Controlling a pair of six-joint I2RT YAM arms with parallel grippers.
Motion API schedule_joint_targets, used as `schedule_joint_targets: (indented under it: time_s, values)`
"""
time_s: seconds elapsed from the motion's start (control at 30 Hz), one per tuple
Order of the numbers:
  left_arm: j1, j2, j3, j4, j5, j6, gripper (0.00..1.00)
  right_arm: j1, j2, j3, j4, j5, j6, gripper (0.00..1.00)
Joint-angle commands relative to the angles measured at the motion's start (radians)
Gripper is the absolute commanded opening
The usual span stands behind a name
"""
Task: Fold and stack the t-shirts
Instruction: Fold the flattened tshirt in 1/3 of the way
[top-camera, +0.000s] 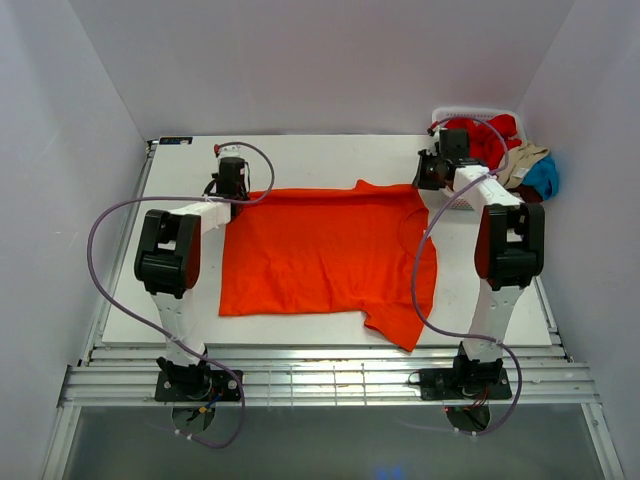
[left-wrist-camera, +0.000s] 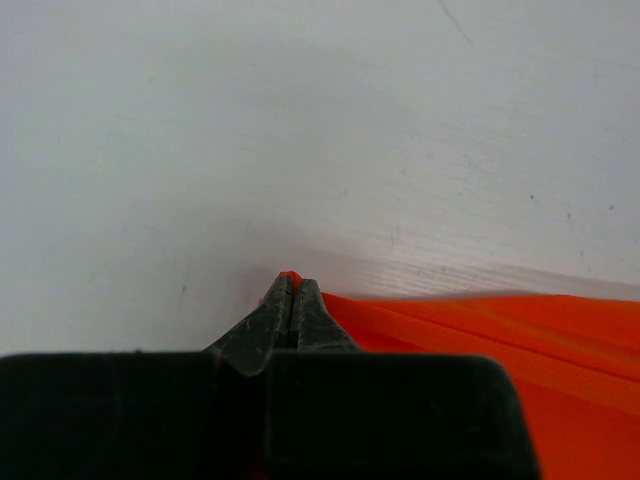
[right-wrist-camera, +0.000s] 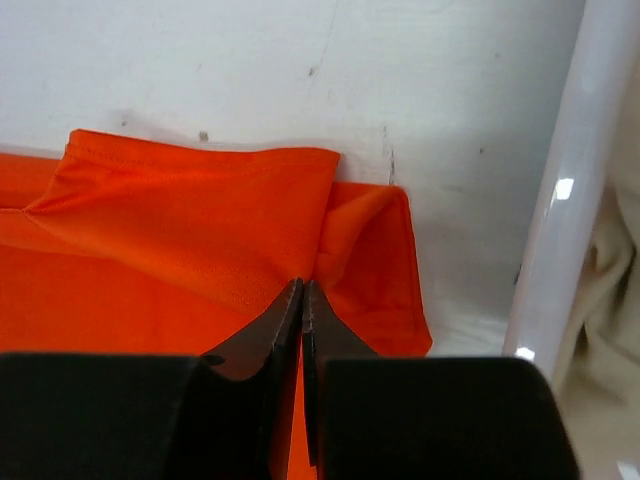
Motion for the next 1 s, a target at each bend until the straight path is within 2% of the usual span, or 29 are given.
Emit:
schedule_joint_targets:
  time_s: [0.0, 0.4, 0.67, 0.97]
  values:
    - [0.008, -0.088, -0.056, 0.026, 0.023, -0.05, 0.0, -0.001, -0.136, -0.063, 0.034, 0.011, -0.016, 0.08]
    - [-0.009, -0.22, -0.254, 0.035, 0.003, -0.129, 0.0, 0.025, -0.303, -0.27, -0.005, 0.056, -0.009, 0.08]
    - [-0.025, -0.347, -0.389, 0.044, -0.006, -0.166, 0.0, 0.053, -0.331, -0.377, -0.072, 0.143, -0.004, 0.08]
    - [-0.041, -0.436, -0.501, 0.049, -0.021, -0.193, 0.0, 0.064, -0.415, -0.486, -0.062, 0.201, 0.024, 0.08]
